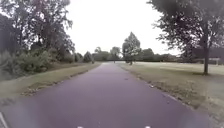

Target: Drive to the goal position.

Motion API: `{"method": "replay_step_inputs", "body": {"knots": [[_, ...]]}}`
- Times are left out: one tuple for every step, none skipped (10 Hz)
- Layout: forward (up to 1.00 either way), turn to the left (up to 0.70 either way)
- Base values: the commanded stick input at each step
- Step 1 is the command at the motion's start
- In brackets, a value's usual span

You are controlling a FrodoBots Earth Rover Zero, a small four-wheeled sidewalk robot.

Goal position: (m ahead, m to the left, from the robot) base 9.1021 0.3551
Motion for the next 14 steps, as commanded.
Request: {"method": "replay_step_inputs", "body": {"knots": [[0.7,0.0],[0.7,0.0],[0.7,0.0],[0.7,0.0],[0.7,0.0],[0.7,0.0],[0.7,0.0],[0.7,0.0],[0.7,0.0],[0.7,0.0],[0.7,0.0],[0.7,0.0],[0.7,0.0],[0.7,0.0]]}}
